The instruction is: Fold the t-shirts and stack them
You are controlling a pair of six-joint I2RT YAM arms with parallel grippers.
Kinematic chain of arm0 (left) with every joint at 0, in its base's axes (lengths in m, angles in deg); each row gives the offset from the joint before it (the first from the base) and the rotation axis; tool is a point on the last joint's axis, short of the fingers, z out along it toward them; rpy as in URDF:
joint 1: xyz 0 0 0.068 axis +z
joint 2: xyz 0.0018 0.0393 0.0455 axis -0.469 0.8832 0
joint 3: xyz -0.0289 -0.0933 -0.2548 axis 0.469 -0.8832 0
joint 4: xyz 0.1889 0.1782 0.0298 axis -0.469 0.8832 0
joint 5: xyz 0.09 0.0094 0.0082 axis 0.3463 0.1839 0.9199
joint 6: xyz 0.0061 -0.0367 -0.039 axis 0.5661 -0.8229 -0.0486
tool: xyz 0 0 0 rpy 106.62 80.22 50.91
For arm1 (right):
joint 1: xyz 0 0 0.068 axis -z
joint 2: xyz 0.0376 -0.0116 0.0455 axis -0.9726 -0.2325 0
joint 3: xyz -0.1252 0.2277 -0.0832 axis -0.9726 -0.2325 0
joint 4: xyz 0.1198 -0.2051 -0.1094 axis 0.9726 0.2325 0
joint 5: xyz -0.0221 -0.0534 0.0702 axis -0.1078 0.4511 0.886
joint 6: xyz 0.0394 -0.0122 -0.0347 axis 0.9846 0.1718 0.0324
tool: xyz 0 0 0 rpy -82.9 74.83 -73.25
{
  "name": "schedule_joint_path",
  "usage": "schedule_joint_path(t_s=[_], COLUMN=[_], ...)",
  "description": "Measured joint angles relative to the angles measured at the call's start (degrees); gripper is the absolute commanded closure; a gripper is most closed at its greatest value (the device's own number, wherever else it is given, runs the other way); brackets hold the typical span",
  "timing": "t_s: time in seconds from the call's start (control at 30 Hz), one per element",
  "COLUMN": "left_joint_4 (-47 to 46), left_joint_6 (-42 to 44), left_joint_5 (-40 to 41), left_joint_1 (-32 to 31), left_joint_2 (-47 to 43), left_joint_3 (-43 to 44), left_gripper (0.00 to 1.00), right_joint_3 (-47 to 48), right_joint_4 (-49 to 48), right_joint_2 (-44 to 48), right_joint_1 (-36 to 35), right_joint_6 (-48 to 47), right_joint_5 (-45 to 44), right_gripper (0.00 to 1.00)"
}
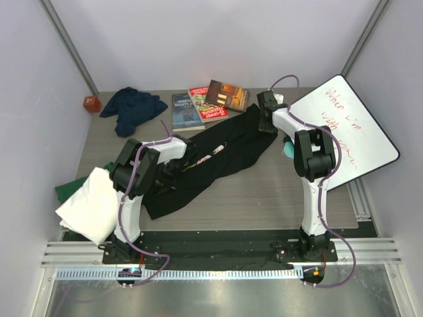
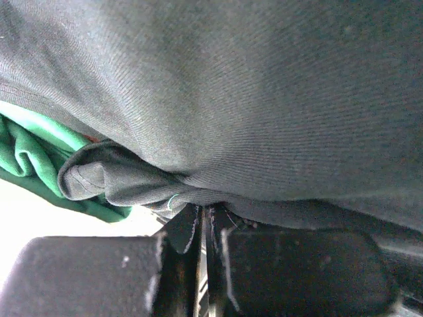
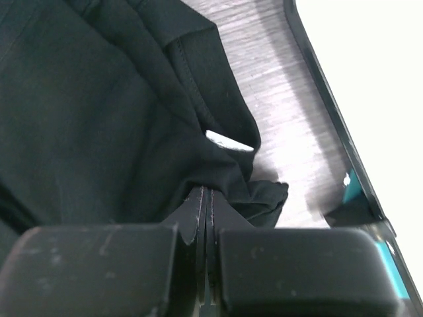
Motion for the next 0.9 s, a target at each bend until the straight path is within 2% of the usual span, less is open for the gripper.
schedule_joint_path(t_s=[0.37,0.9], left_joint_4=[0.7,5.2], left_joint_6=[2.0,0.8], left_joint_5=[-2.0,-10.4], left_joint_1=[-1.5,-16.2], left_joint_2=[0.3,4.5], left_joint_3=[0.2,6.8], left_gripper=[1.0,1.0], right_joint_3=[7.3,22.1], right_joint_4=[5.0,10.0], right_joint_2=[-4.6,-13.0], right_joint_1=[0.9,3.8], right_joint_6=[0.0,0.0], right_joint_5=[1.4,4.4], right_gripper=[0.99,0.99])
